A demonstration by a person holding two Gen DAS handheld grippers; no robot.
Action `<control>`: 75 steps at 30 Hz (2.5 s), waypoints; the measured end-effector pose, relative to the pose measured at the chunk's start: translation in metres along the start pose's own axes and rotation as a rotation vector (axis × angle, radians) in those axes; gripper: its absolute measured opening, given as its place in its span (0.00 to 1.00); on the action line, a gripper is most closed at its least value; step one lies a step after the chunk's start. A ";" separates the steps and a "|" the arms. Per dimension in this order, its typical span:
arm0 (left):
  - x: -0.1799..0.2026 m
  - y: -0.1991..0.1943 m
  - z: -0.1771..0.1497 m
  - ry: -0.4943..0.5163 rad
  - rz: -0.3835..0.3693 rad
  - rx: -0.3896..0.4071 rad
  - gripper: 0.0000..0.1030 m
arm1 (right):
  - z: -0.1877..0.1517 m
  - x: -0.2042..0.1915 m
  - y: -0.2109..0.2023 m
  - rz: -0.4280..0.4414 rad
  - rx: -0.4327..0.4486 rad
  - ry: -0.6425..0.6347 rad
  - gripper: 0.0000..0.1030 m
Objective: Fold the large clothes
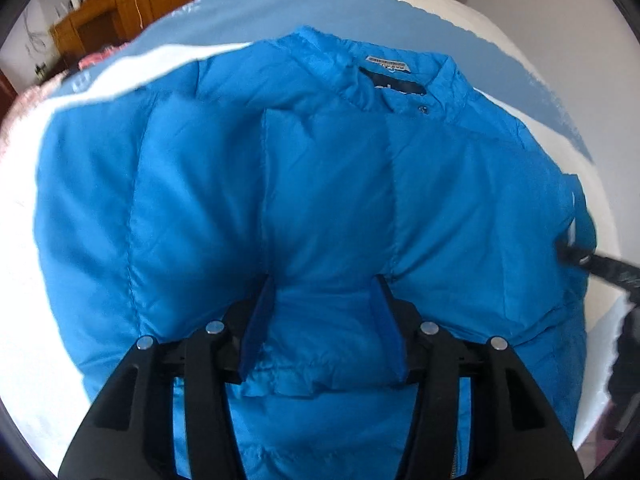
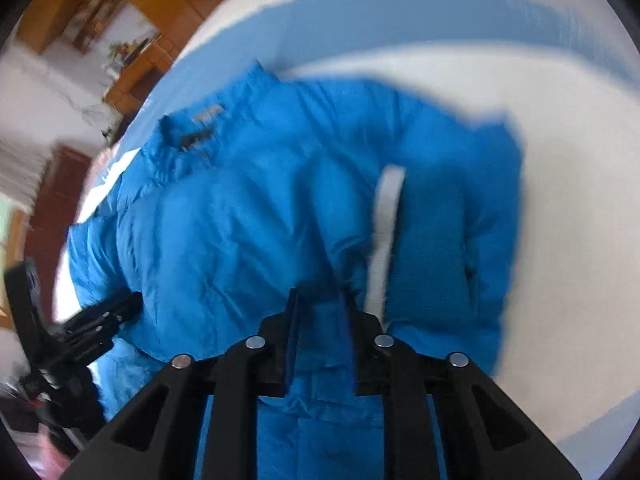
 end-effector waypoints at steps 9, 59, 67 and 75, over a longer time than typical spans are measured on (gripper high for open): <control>-0.001 -0.021 -0.004 -0.033 0.011 0.008 0.48 | -0.012 -0.017 -0.024 -0.029 0.038 -0.042 0.25; -0.157 -0.122 -0.261 -0.292 -0.145 -0.210 0.68 | -0.309 -0.009 -0.091 0.154 -0.094 0.052 0.57; -0.152 -0.119 -0.263 -0.299 -0.189 -0.215 0.21 | -0.303 -0.015 -0.089 0.196 -0.077 0.028 0.16; -0.151 -0.151 -0.272 -0.249 -0.194 -0.170 0.11 | -0.312 -0.031 -0.110 0.214 -0.095 -0.079 0.12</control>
Point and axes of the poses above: each gripper's, at about its wrist camera, not at the fingertips, and y roughly the way its jaws point, x to its right, z to its top, the point moved 3 cm from there along y, roughly the way its jaws point, and after that the axes turned 11 degrees about -y, right-handed, at the moved point
